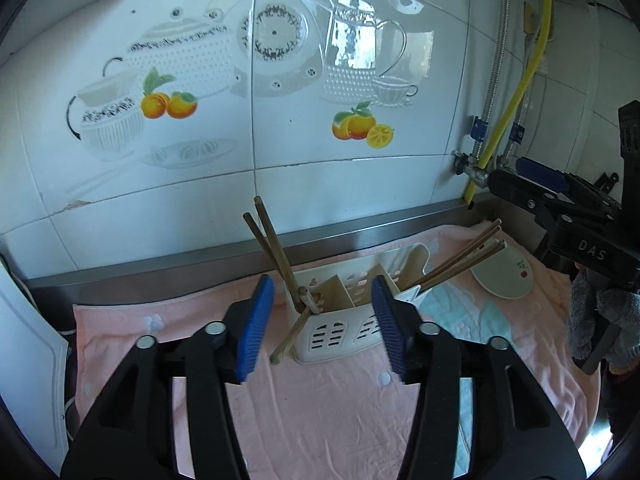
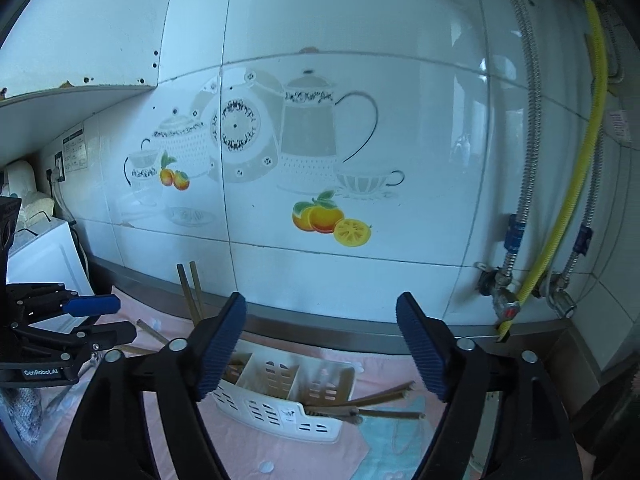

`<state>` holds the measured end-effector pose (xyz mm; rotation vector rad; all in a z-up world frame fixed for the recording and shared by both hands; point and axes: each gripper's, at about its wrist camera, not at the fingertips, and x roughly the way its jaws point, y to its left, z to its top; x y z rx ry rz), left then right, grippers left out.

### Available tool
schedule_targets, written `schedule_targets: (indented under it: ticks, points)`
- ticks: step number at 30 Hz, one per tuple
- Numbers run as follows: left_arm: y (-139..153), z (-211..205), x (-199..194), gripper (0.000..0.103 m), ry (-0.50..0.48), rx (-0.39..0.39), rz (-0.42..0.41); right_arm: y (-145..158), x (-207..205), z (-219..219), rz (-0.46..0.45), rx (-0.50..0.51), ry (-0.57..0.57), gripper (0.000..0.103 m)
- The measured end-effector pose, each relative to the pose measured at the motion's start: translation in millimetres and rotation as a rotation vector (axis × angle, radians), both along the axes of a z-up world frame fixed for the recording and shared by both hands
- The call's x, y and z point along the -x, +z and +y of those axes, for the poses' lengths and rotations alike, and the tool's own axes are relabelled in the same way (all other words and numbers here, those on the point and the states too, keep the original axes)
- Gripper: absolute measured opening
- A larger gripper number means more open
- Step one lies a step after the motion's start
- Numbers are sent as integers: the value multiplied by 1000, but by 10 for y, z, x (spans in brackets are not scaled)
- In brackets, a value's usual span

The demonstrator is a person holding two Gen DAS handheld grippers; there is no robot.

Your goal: Organize utensils

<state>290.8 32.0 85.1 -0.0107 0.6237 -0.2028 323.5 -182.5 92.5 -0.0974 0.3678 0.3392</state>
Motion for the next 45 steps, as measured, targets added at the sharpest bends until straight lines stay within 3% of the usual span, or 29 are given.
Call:
schedule_targets:
  ticks: [4,15,20,31,45]
  points:
    - [43,39,120,62,9,9,-15,32,143,-52,-9,6,-8,83]
    - [128,179,554,92,69,7,-71,39,541,-182,-19,10,-20,90]
    - [114,204,784,97,84,18,-99,2,787,-189,-37,36,-37,92]
    - [2,215,1254,98,113,26,-122,-187,1286,-240,-13,16,-56,94]
    - [-253,67,1713,98,131,-39,-166,-553,1776,-340,22,-27,-96,95]
